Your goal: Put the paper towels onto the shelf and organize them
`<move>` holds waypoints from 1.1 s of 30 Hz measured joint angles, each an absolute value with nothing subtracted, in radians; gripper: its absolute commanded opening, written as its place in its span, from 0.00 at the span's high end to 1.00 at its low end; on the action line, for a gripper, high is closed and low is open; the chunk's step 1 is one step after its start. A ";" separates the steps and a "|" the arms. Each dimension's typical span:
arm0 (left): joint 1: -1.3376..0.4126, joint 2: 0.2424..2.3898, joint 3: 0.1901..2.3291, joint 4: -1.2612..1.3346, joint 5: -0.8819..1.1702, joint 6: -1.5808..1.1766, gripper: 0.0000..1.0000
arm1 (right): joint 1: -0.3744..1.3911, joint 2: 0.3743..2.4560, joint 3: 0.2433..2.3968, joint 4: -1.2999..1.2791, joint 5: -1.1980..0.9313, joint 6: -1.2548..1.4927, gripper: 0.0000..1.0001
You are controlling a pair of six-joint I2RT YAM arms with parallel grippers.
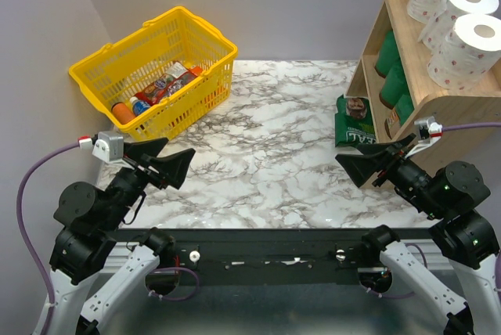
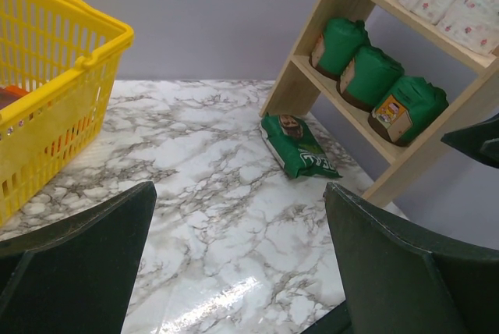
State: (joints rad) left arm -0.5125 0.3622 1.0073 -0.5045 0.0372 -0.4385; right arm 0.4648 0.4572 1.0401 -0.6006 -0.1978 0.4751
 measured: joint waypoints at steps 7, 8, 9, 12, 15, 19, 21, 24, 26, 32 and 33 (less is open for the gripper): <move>-0.513 0.356 1.007 -0.505 0.038 -0.439 0.01 | 0.465 0.457 1.040 -0.601 -0.196 0.475 0.00; -0.513 0.356 1.007 -0.505 0.037 -0.439 0.01 | 0.465 0.457 1.040 -0.601 -0.196 0.475 0.00; -0.513 0.356 1.007 -0.505 0.038 -0.439 0.01 | 0.465 0.457 1.040 -0.601 -0.196 0.475 0.00; -0.513 0.356 1.007 -0.505 0.038 -0.439 0.01 | 0.465 0.458 1.040 -0.601 -0.196 0.475 0.00; -0.513 0.354 1.006 -0.505 0.038 -0.440 0.01 | 0.465 0.458 1.040 -0.601 -0.196 0.475 0.00; -0.513 0.349 1.005 -0.505 0.038 -0.443 0.01 | 0.465 0.460 1.040 -0.602 -0.196 0.476 0.00; -0.513 0.347 1.005 -0.505 0.038 -0.443 0.01 | 0.465 0.461 1.040 -0.602 -0.196 0.479 0.00; -0.513 0.346 1.005 -0.505 0.038 -0.443 0.01 | 0.465 0.462 1.040 -0.603 -0.196 0.479 0.00; -0.513 0.345 1.005 -0.504 0.038 -0.443 0.01 | 0.465 0.464 1.040 -0.604 -0.196 0.479 0.00; -0.513 0.345 1.005 -0.504 0.038 -0.444 0.01 | 0.465 0.465 1.040 -0.608 -0.196 0.479 0.00; -0.513 0.345 1.005 -0.503 0.038 -0.446 0.01 | 0.465 0.465 1.040 -0.609 -0.196 0.479 0.00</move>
State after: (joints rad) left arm -0.5125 0.3450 1.0046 -0.5034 0.0380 -0.4458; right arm 0.4648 0.4648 1.0405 -0.6086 -0.1963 0.4793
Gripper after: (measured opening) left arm 0.988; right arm 0.998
